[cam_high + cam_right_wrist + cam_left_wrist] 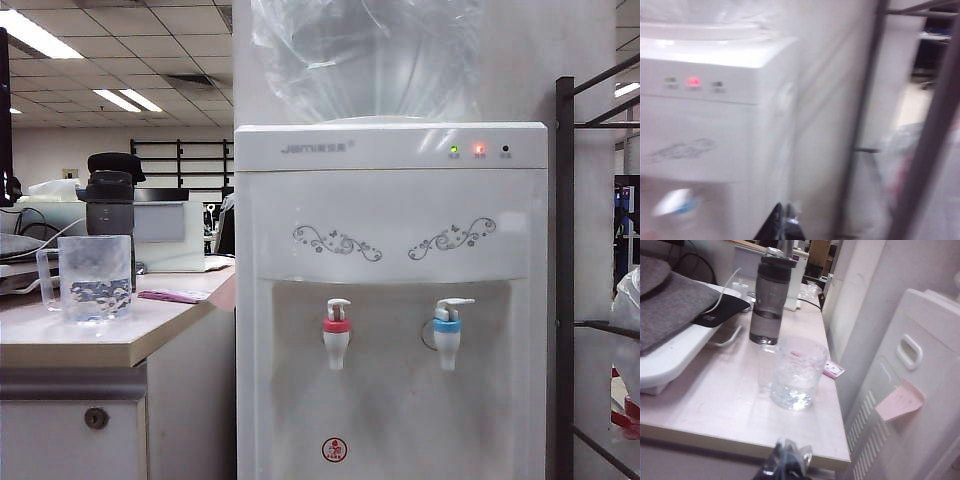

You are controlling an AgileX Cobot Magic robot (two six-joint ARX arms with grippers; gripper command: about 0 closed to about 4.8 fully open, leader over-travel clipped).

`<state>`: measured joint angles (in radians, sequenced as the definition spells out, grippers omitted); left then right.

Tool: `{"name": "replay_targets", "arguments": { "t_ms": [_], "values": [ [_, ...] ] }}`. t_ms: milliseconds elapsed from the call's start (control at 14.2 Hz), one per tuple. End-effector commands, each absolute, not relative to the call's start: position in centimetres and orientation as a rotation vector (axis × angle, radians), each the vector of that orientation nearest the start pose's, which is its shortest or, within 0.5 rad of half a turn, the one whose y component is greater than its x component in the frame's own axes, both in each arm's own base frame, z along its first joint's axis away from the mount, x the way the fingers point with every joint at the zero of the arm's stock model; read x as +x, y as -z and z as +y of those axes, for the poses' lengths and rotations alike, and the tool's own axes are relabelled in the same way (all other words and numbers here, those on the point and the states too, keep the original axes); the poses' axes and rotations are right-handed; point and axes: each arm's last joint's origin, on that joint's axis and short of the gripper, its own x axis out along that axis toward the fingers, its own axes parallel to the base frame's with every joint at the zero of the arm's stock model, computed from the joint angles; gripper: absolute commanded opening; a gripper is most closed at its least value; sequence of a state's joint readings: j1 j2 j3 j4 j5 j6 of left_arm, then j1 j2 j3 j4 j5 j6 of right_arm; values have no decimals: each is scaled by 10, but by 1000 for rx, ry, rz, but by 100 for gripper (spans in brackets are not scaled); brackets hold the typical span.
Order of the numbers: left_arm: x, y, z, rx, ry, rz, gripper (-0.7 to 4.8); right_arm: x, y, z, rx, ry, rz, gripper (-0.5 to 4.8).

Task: Pick up the plastic mug from the left desk, go to the hot water outlet of the water dispenser, press the vertical switch to get some water, then put the mug back on the desk.

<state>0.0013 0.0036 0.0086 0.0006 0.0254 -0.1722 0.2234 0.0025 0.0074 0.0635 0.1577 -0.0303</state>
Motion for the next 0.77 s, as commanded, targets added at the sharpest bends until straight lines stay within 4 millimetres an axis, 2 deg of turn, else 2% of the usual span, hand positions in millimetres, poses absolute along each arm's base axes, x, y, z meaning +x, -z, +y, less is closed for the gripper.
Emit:
{"name": "replay_targets", "arguments": {
  "t_ms": [70,351,421,491,562,632,702,772],
  "values": [
    [97,-167,0,-164,19,-13,-5,96,-175,10,-53,72,-99,-1],
    [97,-167,0,-164,19,-12,-5,97,-175,-1,30,103,-104,-1],
    [97,-169,-1,-205,29,-18,-5,97,-177,5,57,-70,-120,-1],
    [96,-172,-1,-260,45,-21,-4,96,-181,6,64,-84,-137,-1],
    [94,-179,-2,-283,62,-22,24,93,-190,7,93,-105,-154,-1],
    [92,-187,-2,-283,78,-28,134,89,-204,9,132,-138,-171,12],
    [89,-196,-3,-281,102,-33,311,82,-223,11,127,-191,-200,165],
    [86,-205,-3,-273,114,-40,463,75,-239,12,120,-219,-228,363]
  ]
}}
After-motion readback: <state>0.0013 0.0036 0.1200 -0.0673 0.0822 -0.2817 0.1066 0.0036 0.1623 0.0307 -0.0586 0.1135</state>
